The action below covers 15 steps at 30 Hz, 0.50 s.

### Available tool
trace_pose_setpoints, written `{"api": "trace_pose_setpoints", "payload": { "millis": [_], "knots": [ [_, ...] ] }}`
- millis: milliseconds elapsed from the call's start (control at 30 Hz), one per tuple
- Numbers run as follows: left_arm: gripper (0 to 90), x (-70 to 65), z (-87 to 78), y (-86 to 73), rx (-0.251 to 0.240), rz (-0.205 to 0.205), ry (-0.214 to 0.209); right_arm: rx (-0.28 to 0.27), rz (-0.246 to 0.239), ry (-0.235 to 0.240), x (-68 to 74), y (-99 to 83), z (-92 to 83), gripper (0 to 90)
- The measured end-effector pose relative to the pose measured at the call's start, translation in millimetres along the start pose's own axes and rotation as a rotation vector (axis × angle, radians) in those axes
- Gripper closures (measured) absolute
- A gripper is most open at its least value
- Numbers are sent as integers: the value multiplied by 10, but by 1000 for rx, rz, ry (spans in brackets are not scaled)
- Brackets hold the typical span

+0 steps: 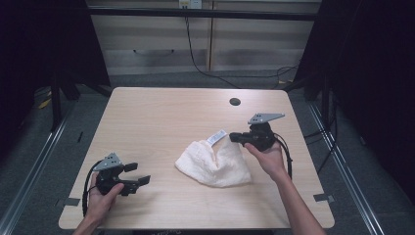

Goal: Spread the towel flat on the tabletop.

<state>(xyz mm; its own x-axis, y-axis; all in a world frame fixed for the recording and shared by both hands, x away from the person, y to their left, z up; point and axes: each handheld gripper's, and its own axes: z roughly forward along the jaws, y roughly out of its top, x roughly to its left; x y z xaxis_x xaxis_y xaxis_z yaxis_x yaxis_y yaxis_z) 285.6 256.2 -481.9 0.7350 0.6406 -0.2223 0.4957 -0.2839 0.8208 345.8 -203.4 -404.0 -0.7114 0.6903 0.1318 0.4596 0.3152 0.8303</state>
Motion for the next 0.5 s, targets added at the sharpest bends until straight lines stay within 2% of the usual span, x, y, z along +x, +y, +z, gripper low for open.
{"api": "trace_pose_setpoints", "payload": {
  "millis": [67, 100, 133, 167, 233, 267, 300, 333, 367, 433, 467, 500],
  "knots": [
    [215, -1, -3, 0, -1, 0, -3, -12, -5, -3, 0, 63, -26, 871],
    [215, 0, -5, 0, -2, 1, -5, -33, -14, -13, 5, 187, -70, 871],
    [215, 1, -7, 1, -3, 1, -4, -33, -14, -13, 5, 187, -70, 871],
    [215, 1, -7, 1, -4, 1, -3, -57, -26, -14, 14, 307, -113, 871],
    [215, 1, -7, 2, -6, -1, -2, -85, -33, -19, 32, 427, -174, 872],
    [215, 1, -7, 2, -6, -1, -2, -85, -33, -19, 32, 427, -174, 872],
    [215, 2, -7, 2, -5, 0, -2, -118, -46, -22, 56, 539, -238, 871],
    [215, 2, -6, 2, -4, 0, -2, -118, -46, -22, 56, 539, -238, 871],
    [215, 2, -6, 2, -4, 0, -2, -153, -59, -20, 96, 634, -313, 872],
    [215, 2, -8, 2, -4, 0, -2, -192, -78, -9, 165, 690, -395, 872],
    [215, 3, -11, 2, -5, 0, 0, -192, -78, -9, 165, 690, -395, 872],
    [215, 2, -15, 1, -6, -1, -1, -211, -89, 10, 234, 669, -451, 872]
  ]
}}
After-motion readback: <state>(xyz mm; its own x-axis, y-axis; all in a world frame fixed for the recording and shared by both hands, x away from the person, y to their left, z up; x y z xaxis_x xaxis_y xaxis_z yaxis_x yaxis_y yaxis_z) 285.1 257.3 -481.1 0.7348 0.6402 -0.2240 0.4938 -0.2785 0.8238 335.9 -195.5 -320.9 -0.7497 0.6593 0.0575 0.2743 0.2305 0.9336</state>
